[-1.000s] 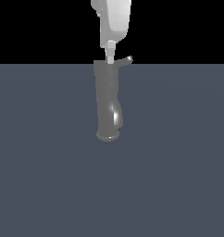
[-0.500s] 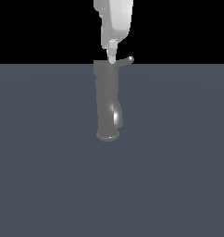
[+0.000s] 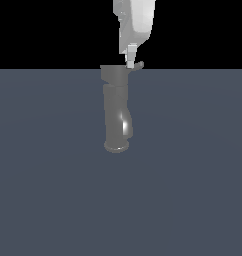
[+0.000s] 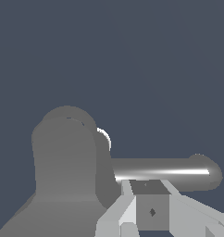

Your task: Turn on the faucet by rotating a designated handle.

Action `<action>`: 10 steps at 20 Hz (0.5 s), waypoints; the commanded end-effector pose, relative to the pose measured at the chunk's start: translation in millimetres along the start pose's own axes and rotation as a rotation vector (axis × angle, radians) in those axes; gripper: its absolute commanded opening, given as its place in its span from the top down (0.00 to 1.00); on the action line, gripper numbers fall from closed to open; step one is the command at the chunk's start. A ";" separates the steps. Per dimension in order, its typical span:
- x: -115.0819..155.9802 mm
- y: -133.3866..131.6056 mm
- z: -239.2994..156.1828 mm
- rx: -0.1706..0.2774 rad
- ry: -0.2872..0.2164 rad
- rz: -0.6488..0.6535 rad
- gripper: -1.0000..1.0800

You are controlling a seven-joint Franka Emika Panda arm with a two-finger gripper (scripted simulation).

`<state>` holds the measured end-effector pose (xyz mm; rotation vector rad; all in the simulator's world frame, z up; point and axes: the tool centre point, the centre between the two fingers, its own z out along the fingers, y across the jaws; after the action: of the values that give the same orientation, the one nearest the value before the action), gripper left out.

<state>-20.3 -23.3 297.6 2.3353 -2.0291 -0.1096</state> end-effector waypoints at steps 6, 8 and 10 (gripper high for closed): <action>37.5 -47.2 -4.2 0.078 0.017 0.047 1.00; 43.1 -51.3 -4.8 0.080 0.019 0.054 1.00; 48.7 -55.4 -5.4 0.081 0.020 0.061 1.00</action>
<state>-6.0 -38.6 295.3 2.2984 -2.0446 -0.1358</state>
